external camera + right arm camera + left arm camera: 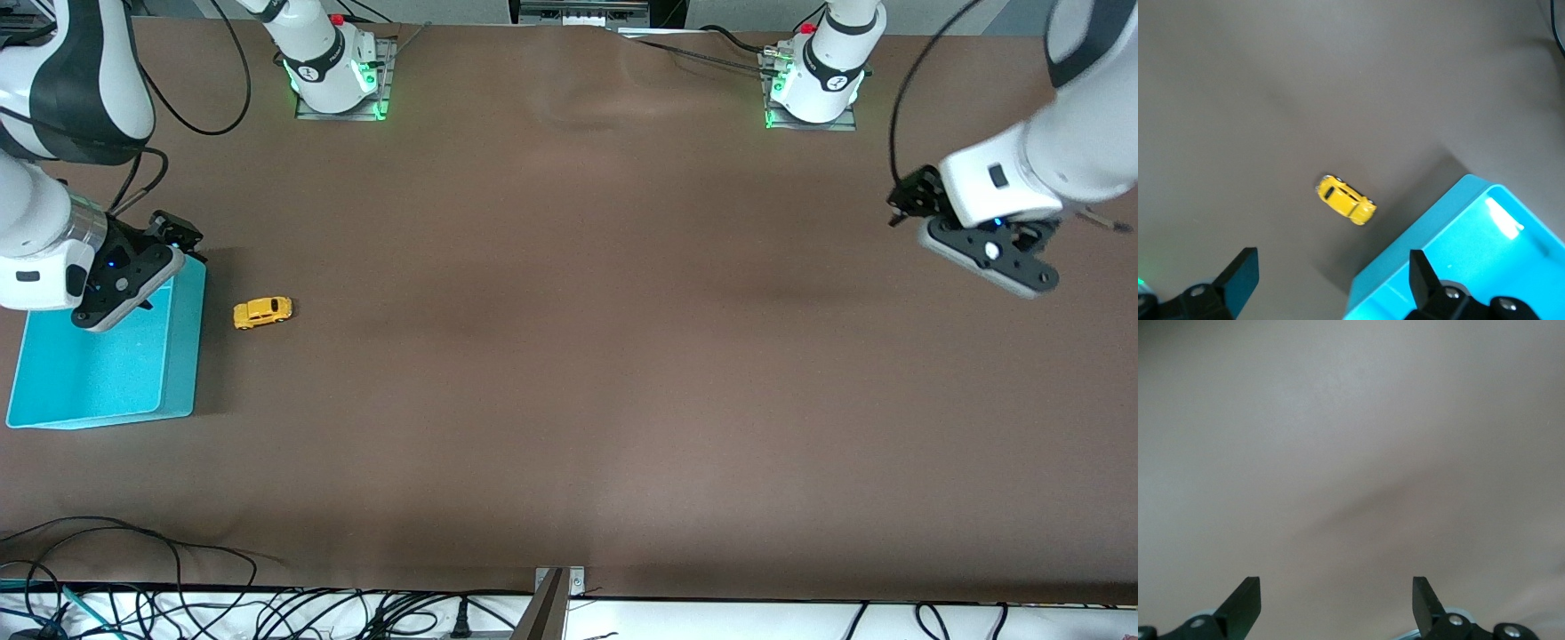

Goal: Wind up and store yellow beetle car
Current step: 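Reach the right gripper to the car while the left gripper withdraws, then grasp the yellow car with the right gripper and lift it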

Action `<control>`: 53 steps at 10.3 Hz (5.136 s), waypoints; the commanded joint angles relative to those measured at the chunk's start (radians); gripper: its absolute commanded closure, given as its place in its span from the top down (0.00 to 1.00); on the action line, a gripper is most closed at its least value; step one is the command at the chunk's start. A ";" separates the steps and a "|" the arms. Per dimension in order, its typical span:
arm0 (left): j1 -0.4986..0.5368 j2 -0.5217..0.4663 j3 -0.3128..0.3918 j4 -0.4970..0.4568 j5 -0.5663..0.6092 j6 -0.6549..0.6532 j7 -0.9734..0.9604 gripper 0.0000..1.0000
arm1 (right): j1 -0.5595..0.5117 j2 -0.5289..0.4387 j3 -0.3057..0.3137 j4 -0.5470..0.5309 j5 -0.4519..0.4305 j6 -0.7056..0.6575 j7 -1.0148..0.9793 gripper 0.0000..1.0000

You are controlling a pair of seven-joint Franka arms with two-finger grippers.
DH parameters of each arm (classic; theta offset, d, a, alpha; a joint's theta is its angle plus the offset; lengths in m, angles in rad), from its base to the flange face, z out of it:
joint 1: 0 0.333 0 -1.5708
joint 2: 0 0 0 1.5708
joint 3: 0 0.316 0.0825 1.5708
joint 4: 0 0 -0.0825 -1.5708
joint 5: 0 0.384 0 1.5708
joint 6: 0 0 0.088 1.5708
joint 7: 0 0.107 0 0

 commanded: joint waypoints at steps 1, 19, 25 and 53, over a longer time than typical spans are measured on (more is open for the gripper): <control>-0.088 -0.142 0.184 -0.142 -0.128 0.041 -0.100 1.00 | -0.003 -0.034 -0.022 -0.102 0.008 0.080 -0.181 1.00; -0.153 -0.146 0.316 -0.178 -0.135 0.110 -0.102 1.00 | -0.046 0.158 -0.043 -0.392 0.075 0.462 -0.682 1.00; -0.165 -0.149 0.266 -0.155 -0.088 0.108 -0.245 1.00 | -0.058 0.222 -0.040 -0.417 0.079 0.583 -0.743 1.00; -0.159 -0.147 0.262 -0.157 -0.086 0.104 -0.252 1.00 | -0.156 0.328 -0.243 0.058 0.074 0.097 -1.208 0.00</control>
